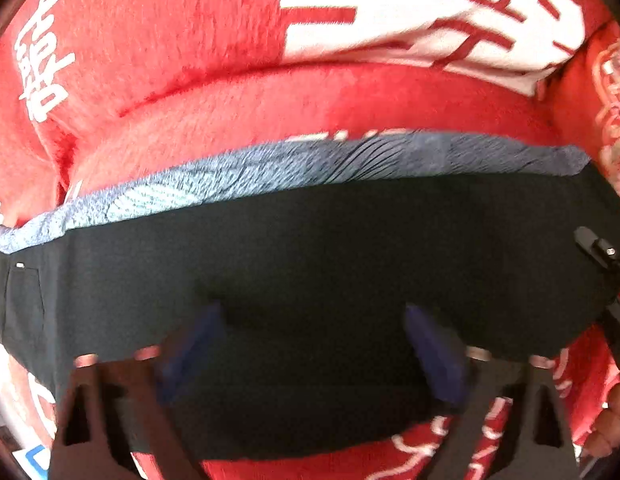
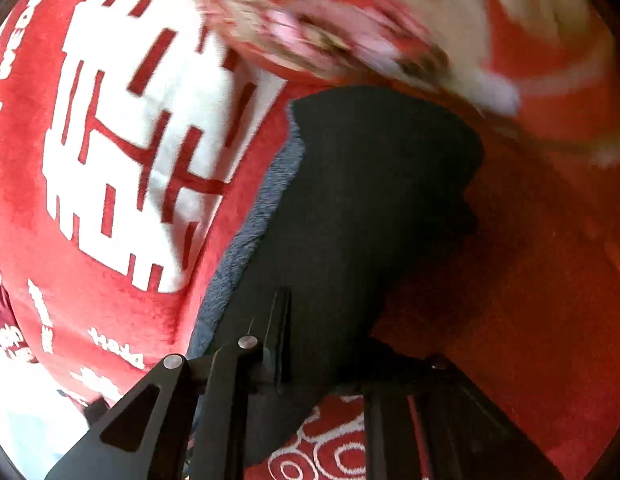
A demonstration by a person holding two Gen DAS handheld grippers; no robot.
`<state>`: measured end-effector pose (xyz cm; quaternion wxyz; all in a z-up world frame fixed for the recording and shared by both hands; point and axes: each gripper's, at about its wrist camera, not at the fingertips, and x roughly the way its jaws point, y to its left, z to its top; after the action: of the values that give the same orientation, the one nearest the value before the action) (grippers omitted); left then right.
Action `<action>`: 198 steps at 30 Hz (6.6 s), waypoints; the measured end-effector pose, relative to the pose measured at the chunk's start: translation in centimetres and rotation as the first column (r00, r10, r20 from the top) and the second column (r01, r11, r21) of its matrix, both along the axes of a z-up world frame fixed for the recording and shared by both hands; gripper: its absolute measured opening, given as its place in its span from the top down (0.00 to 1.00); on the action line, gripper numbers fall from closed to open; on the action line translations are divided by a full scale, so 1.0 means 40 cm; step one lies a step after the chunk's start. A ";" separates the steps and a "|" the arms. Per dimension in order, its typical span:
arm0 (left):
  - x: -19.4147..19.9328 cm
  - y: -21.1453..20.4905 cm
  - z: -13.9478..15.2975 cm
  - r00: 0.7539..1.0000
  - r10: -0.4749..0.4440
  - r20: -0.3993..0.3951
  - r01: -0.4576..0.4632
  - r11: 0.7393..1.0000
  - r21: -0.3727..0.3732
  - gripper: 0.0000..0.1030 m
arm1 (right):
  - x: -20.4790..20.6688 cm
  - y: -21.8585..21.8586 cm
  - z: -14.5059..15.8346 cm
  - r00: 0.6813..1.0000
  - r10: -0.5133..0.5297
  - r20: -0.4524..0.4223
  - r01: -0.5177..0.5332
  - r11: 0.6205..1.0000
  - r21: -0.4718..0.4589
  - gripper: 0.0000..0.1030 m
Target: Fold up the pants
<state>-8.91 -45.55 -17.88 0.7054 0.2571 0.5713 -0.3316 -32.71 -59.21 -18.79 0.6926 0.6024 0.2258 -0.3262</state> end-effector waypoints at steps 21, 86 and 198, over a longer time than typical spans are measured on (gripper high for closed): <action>-0.097 -0.006 -0.016 0.990 -0.138 -0.033 0.129 0.973 -0.193 0.18 | 0.186 0.106 0.221 0.933 0.253 -0.257 -0.322 0.906 -0.276 0.86; 0.334 0.329 0.050 0.949 -0.149 -0.278 0.103 0.979 -0.173 0.83 | 0.519 0.464 0.022 0.880 0.469 -0.074 -0.469 0.883 0.014 0.61; 0.282 0.392 0.085 0.976 0.218 0.004 -0.217 0.971 0.099 0.20 | 0.605 0.368 0.062 0.581 0.665 -0.469 -0.760 0.650 -0.020 0.40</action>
<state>2.36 -29.89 -14.47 0.7218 0.2265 0.6142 -0.2247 -8.50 -44.48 -16.30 0.7605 0.2941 0.5556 -0.1628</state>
